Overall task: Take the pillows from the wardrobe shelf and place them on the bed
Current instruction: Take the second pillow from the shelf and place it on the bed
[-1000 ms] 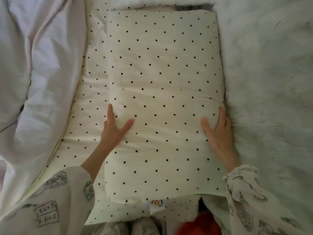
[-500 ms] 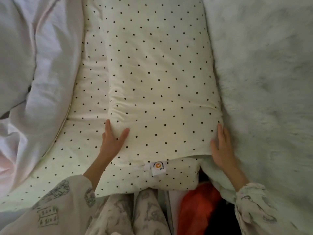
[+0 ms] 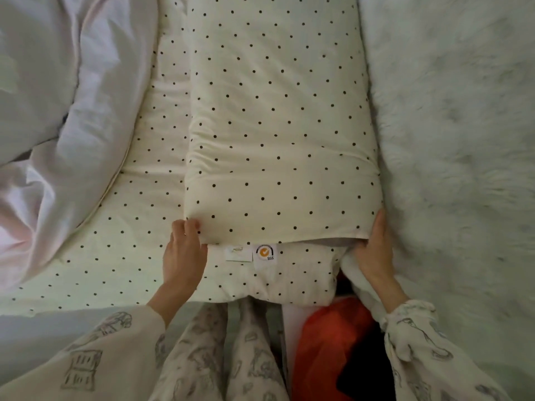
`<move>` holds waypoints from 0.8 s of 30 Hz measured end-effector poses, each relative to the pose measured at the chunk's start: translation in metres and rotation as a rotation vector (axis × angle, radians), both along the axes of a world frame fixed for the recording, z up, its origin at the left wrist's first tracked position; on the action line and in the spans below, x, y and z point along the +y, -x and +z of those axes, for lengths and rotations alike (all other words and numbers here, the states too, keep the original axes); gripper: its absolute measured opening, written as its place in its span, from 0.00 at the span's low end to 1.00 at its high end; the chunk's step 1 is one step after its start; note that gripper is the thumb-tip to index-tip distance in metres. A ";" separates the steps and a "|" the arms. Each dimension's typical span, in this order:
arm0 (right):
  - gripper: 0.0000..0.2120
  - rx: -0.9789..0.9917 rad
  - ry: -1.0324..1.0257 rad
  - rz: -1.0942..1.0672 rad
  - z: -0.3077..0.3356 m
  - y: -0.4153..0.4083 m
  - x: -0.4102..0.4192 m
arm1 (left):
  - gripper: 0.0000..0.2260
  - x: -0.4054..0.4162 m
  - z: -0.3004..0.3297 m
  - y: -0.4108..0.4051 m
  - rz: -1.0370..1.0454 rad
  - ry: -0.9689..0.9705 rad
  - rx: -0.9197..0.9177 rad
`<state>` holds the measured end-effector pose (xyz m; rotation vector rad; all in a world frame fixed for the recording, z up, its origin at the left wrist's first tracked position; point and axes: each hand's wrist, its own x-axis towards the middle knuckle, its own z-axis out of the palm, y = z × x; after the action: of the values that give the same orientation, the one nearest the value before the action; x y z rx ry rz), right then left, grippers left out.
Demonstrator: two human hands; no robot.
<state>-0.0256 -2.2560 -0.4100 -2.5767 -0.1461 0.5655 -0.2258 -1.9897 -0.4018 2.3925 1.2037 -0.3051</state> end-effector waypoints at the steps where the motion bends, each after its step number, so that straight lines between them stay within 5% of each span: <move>1: 0.37 0.002 -0.014 -0.035 -0.001 0.000 -0.002 | 0.13 0.001 0.001 0.001 0.013 -0.005 -0.002; 8: 0.15 -0.076 -0.109 -0.372 0.008 -0.014 -0.007 | 0.07 0.030 0.011 0.000 0.082 0.105 -0.164; 16: 0.09 -0.001 -0.345 -0.516 0.013 -0.010 -0.011 | 0.13 0.026 0.000 0.004 -0.010 0.204 -0.101; 22: 0.07 -0.060 -0.291 -0.360 0.017 -0.024 -0.001 | 0.05 0.031 -0.006 0.005 -0.144 0.100 -0.074; 24: 0.03 -0.033 -0.270 -0.238 0.015 -0.020 -0.007 | 0.11 0.034 -0.009 0.008 -0.209 0.082 -0.006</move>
<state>-0.0053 -2.2627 -0.3951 -2.2987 0.0691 0.3860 -0.2340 -1.9558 -0.4110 2.4483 0.9202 -0.4045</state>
